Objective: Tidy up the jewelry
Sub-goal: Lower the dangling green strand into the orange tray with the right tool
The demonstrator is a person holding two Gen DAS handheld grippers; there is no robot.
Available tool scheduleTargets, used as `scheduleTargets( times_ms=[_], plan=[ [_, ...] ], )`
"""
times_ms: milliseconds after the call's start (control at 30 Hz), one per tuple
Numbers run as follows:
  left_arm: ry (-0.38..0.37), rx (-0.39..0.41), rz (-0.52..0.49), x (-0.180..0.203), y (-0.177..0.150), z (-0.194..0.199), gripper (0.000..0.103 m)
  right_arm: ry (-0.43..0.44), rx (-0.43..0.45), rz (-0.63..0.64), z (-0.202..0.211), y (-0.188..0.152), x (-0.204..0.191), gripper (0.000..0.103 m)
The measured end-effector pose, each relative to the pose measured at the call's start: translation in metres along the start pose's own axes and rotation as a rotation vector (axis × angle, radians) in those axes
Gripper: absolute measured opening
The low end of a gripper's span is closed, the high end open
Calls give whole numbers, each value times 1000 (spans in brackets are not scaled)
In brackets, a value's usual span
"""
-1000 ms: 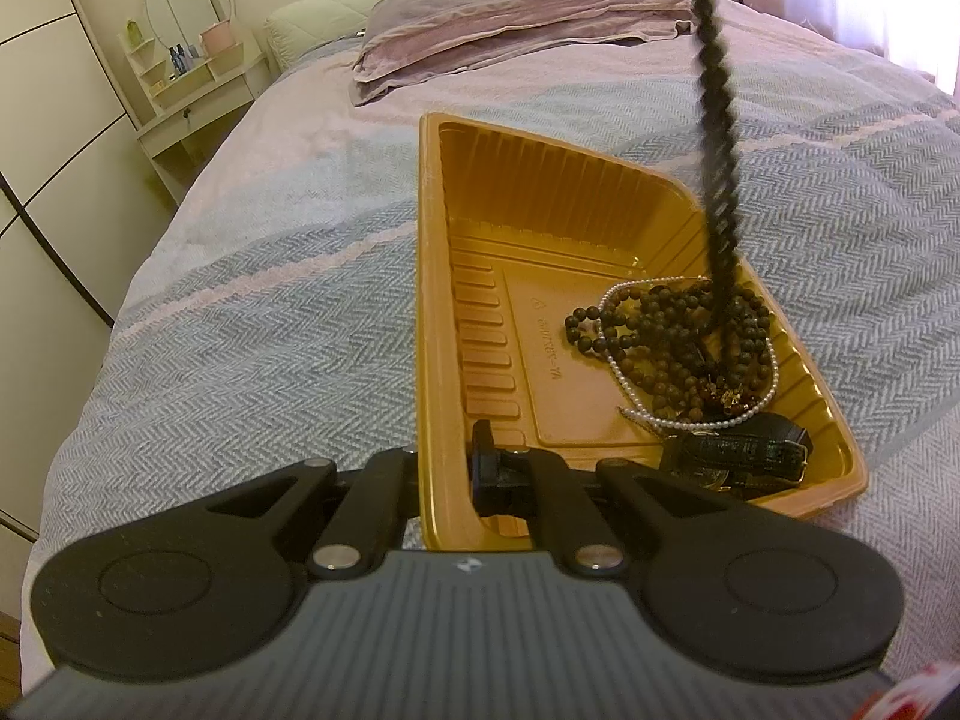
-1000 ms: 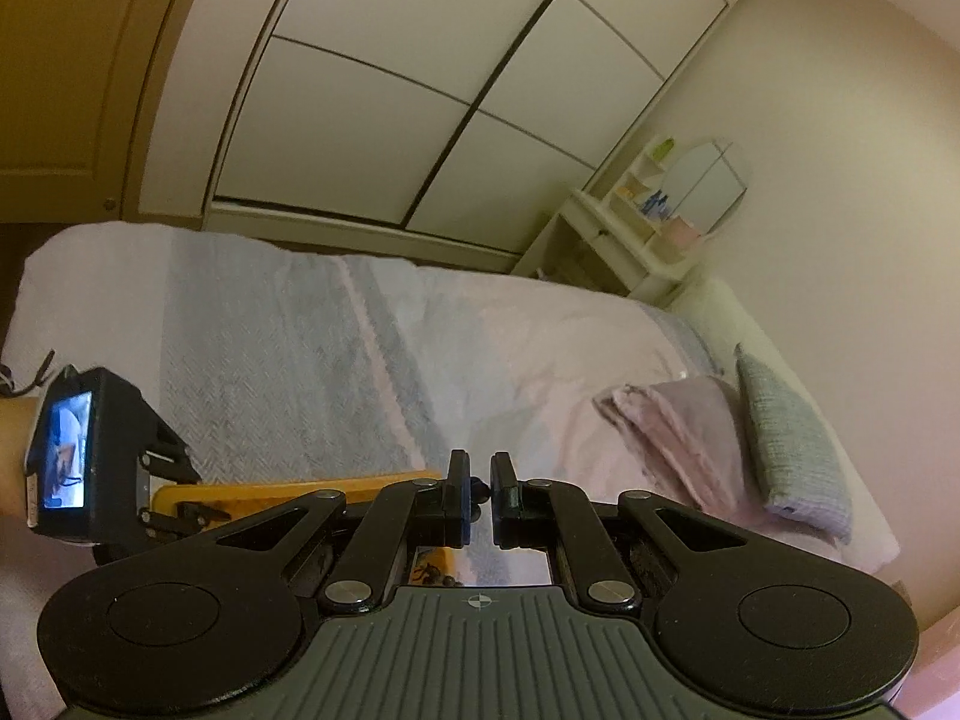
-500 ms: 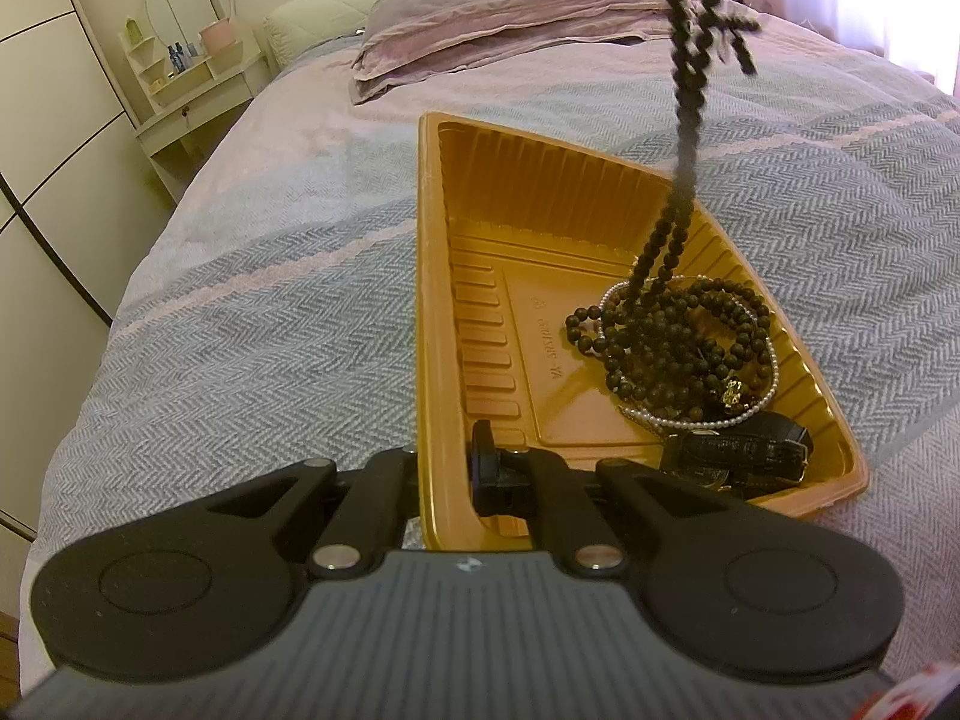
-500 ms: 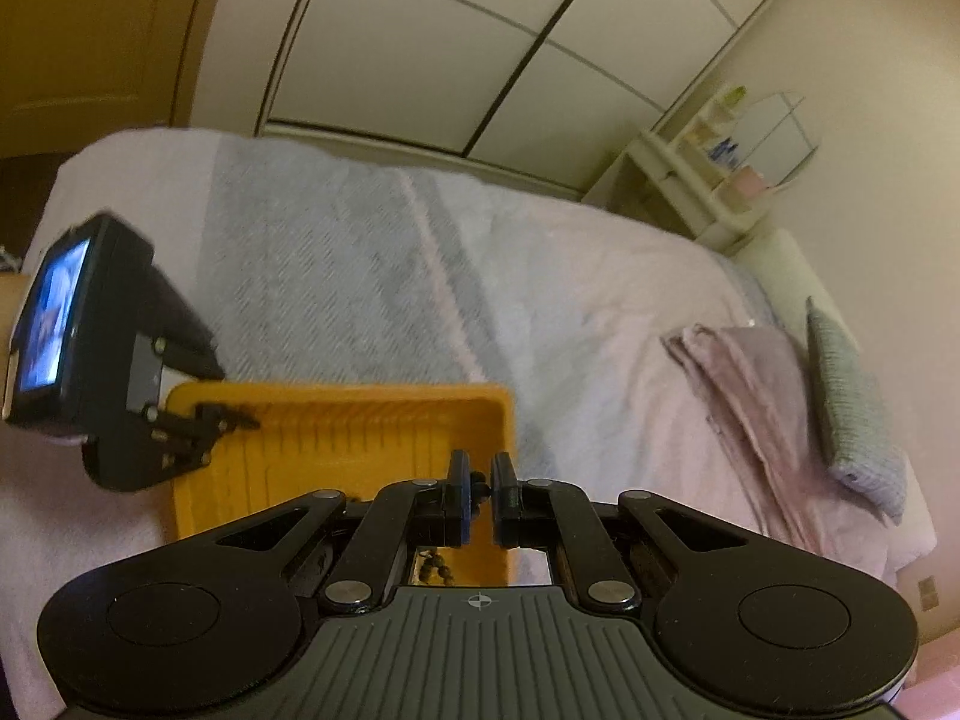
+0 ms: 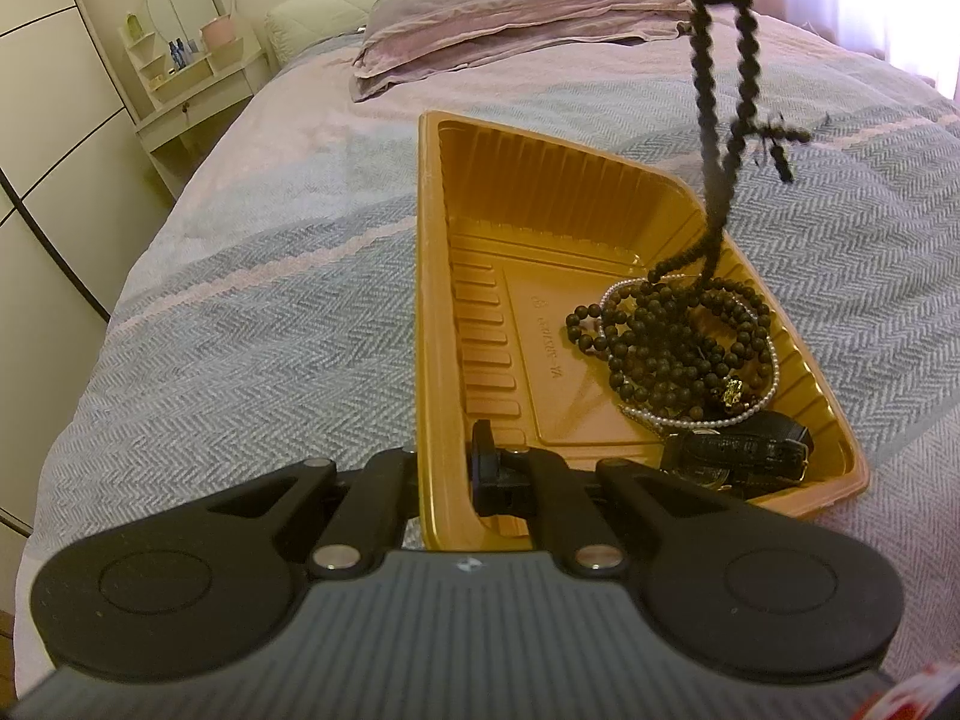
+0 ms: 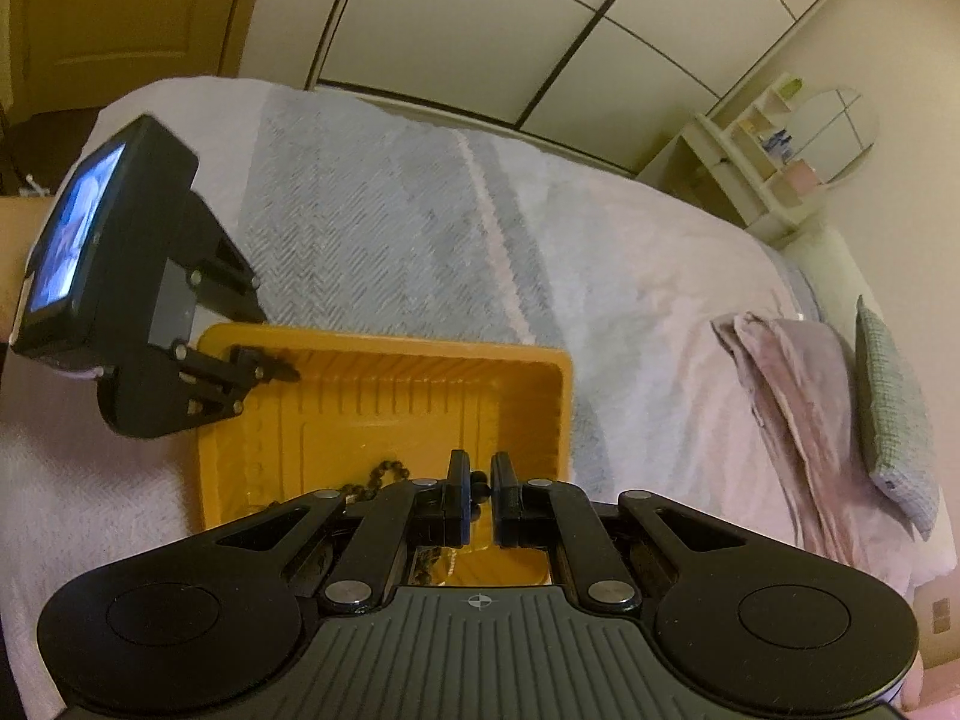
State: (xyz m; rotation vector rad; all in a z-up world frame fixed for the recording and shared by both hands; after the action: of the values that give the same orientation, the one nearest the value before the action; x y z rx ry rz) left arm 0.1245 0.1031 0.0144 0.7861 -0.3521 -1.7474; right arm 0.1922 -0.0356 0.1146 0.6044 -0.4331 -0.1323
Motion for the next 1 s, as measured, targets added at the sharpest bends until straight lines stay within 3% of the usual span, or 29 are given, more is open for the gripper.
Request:
scheduleTargets(
  times_ms=[767, 1000],
  plan=[
    [-4, -6, 6, -2, -2, -2, 3, 39, -15, -1, -29, -13, -3, 6],
    [-5, -10, 7, -1, -3, -4, 3, 42, 16, -28, -30, -12, 0, 7]
  ],
)
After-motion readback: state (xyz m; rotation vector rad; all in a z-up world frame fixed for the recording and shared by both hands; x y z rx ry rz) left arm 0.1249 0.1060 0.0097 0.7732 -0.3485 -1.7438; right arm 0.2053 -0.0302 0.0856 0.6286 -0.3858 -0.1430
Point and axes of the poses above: each gripper's, at about its wrist camera, not at the fingertips, and z roughly against the way its jaws point, x to its right, y to its top, the point moved 1 cm from there along -z, roughly the way its jaws point, and after that the axes turned 7 degrees about -z, right-handed, at the moved point
